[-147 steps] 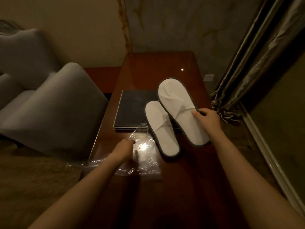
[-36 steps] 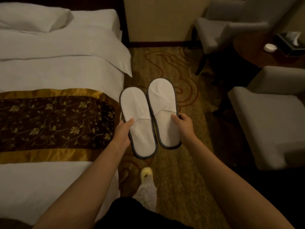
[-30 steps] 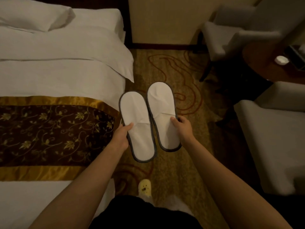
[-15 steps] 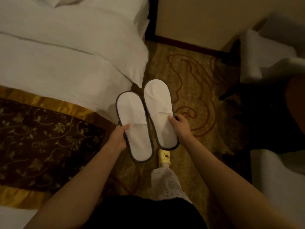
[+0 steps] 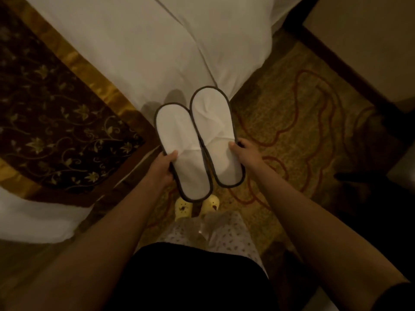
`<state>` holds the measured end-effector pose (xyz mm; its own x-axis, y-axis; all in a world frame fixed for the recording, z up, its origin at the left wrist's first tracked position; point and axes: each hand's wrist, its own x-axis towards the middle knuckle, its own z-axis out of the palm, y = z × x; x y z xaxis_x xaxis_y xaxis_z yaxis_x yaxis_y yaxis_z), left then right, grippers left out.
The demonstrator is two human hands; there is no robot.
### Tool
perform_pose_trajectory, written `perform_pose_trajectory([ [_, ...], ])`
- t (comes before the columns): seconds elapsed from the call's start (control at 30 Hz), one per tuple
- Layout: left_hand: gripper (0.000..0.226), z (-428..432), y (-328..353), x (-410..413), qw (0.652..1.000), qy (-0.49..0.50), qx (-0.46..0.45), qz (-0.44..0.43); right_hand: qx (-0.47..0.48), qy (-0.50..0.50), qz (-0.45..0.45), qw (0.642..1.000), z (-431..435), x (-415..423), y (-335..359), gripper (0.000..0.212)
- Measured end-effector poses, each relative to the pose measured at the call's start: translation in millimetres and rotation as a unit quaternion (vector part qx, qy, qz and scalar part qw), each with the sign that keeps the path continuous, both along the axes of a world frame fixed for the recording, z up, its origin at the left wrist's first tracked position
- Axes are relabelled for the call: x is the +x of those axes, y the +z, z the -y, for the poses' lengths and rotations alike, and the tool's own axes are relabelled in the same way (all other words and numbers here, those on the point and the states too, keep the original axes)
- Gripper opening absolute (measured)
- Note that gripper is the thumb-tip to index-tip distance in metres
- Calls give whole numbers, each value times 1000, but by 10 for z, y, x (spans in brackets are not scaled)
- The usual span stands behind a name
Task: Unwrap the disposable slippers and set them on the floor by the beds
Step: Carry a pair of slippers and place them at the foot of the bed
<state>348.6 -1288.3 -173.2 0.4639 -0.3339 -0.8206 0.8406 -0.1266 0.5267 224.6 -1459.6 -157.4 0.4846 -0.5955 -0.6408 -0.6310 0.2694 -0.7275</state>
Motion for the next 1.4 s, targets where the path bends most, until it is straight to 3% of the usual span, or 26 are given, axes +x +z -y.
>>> perform_pose_trajectory([
  [0.23, 42, 136, -218, -161, 993, 116, 13, 7, 62, 93, -16, 994, 348, 141, -283, 39],
  [0.43, 38, 242, -803, -507, 971, 239, 32, -1, 80, 198, -44, 976, 608, 227, -833, 46],
  [0.87, 39, 78, -2852, -942, 936, 348, 52, -9, 81, 315, -36, 945, 583, 209, -2964, 42],
  [1.17, 41, -217, -4561, -1037, 920, 388, 56, -22, 65, 291, -29, 954, 317, 249, -4700, 39],
  [1.4, 38, -470, -5464, -862, 920, 384, 82, 6, 52, 272, -39, 960, 24, 548, -5742, 39],
])
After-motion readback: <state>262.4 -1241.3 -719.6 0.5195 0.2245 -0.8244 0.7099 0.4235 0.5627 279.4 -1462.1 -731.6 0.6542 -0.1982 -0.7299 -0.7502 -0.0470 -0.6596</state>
